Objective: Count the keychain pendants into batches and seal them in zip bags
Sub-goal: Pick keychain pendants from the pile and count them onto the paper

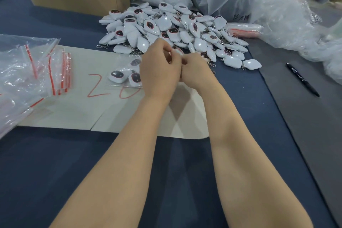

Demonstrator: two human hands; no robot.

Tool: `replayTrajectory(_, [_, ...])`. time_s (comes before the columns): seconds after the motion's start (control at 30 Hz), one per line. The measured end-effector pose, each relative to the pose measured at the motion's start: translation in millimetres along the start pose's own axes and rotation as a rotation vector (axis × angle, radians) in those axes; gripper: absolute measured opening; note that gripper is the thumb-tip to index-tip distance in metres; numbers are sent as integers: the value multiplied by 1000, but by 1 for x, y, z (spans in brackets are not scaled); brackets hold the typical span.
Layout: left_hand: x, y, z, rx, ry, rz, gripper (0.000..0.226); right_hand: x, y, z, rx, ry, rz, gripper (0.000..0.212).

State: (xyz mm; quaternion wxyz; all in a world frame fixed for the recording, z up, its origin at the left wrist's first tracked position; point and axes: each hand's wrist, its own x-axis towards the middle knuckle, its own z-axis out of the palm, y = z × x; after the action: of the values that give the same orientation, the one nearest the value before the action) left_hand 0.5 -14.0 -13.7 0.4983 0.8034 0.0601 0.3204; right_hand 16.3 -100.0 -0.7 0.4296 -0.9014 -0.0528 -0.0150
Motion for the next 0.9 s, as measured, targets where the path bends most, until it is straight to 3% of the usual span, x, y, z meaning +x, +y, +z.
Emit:
replayTrajectory(0.07, [-1,1,0,-10,1,63,2,-1,1,-2,34,-57,-22,24])
replayTrajectory(0.23, [-1,2,0,1,24,118,6,-3,5,5,511,-123,6,19])
replayTrajectory(0.33, [1,-7,2,131,-21,126,21,2,9,8,462,168,59,20])
replayTrajectory(0.4, [1,-15,4,372,-176,113,31,2,12,7,318,395,61,24])
replayTrajectory(0.43, [-1,-19,6,502,-252,118,33,1,12,9,240,432,37,23])
replayTrajectory(0.5, [-4,-24,8,645,-324,124,33,3,13,16,174,337,-42,20])
replayTrajectory(0.63, [-2,-26,6,734,-280,86,30,6,2,30,123,142,-99,37])
replayTrajectory(0.73, [0,-27,2,749,-275,36,32,10,3,33,41,66,-59,53])
replayTrajectory(0.9, [1,-28,-1,717,-268,-12,37,25,-1,40,-145,-23,60,56])
